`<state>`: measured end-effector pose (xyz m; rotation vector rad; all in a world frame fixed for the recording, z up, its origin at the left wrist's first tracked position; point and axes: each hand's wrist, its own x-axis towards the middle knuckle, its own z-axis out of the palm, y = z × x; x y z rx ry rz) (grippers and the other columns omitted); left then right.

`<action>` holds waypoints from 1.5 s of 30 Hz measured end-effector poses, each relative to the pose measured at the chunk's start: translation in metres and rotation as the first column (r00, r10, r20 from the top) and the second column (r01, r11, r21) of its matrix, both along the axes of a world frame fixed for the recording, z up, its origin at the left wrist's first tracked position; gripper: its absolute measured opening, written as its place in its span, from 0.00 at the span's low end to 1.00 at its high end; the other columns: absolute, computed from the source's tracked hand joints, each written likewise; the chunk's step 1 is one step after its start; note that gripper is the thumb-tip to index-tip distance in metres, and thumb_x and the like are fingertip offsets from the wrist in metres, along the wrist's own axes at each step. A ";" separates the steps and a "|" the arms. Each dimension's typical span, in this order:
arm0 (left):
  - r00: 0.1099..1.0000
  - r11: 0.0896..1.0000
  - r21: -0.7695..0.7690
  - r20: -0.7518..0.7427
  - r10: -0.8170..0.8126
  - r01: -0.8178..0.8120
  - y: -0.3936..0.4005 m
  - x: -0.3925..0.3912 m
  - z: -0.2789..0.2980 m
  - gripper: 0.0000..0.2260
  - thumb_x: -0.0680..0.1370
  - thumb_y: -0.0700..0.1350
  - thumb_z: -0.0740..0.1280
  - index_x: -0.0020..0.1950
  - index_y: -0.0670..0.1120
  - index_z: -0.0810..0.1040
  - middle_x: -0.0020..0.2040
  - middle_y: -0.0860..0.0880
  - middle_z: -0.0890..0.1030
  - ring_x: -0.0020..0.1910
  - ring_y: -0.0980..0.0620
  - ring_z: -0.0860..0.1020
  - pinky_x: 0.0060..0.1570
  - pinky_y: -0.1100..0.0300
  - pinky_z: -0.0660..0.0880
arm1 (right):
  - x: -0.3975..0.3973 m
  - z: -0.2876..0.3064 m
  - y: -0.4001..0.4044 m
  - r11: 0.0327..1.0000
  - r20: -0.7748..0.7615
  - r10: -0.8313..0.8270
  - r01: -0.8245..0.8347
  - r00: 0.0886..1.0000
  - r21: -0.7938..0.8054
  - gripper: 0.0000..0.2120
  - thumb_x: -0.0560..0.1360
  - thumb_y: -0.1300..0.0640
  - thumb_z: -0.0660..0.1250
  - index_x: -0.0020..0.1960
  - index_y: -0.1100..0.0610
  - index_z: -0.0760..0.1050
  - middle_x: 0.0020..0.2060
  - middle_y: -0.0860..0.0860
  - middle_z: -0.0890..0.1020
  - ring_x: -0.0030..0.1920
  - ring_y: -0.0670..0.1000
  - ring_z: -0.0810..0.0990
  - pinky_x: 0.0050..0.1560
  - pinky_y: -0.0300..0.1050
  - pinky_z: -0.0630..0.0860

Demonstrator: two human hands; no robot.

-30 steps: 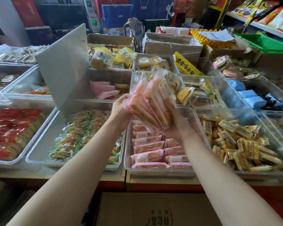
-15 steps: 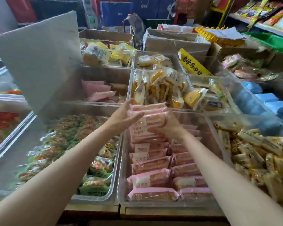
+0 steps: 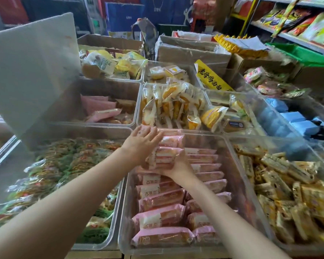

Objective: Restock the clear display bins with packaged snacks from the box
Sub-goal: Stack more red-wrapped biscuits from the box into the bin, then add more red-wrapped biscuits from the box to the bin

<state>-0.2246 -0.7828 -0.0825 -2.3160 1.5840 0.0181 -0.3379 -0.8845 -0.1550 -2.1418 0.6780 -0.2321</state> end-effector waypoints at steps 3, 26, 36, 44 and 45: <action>0.996 0.993 -0.073 -0.009 0.091 -0.091 -0.004 -0.011 -0.006 0.46 0.74 0.51 0.68 0.76 0.47 0.36 0.78 0.45 0.44 0.76 0.45 0.43 0.74 0.47 0.41 | -0.002 0.001 -0.005 1.000 -0.055 0.030 -0.030 0.998 0.001 0.54 0.49 0.27 0.72 0.69 0.50 0.64 0.63 0.47 0.74 0.65 0.48 0.72 0.66 0.47 0.71; 0.974 0.893 -0.407 -0.189 0.123 -0.191 0.032 -0.048 0.032 0.38 0.74 0.59 0.64 0.76 0.42 0.53 0.76 0.40 0.52 0.75 0.41 0.51 0.73 0.44 0.46 | -0.012 0.116 -0.015 0.786 -0.455 0.197 -0.418 0.868 -0.456 0.56 0.66 0.43 0.72 0.76 0.49 0.33 0.75 0.47 0.34 0.75 0.53 0.34 0.74 0.62 0.40; 0.920 0.975 0.200 -0.391 -0.007 0.093 0.032 -0.103 -0.053 0.29 0.79 0.56 0.58 0.75 0.62 0.46 0.76 0.53 0.36 0.73 0.35 0.37 0.67 0.29 0.51 | -0.110 0.058 -0.008 0.840 -0.789 0.272 -0.535 0.551 -0.085 0.55 0.67 0.47 0.74 0.75 0.43 0.34 0.75 0.49 0.35 0.75 0.64 0.41 0.72 0.66 0.50; 0.952 0.949 0.314 -0.301 0.058 0.041 0.029 -0.109 -0.044 0.34 0.80 0.38 0.57 0.75 0.63 0.41 0.76 0.53 0.34 0.73 0.32 0.38 0.67 0.30 0.51 | -0.097 0.035 -0.012 0.867 -0.867 0.178 -0.491 0.465 -0.085 0.55 0.70 0.47 0.72 0.74 0.52 0.30 0.74 0.54 0.32 0.72 0.70 0.38 0.70 0.70 0.48; 0.953 0.944 0.328 -0.294 0.071 0.031 0.026 -0.109 -0.044 0.34 0.80 0.38 0.58 0.75 0.63 0.41 0.76 0.53 0.34 0.73 0.32 0.38 0.67 0.29 0.52 | -0.095 0.035 -0.011 0.876 -0.871 0.165 -0.474 0.463 -0.086 0.55 0.70 0.48 0.73 0.74 0.52 0.30 0.74 0.54 0.31 0.73 0.70 0.38 0.70 0.71 0.48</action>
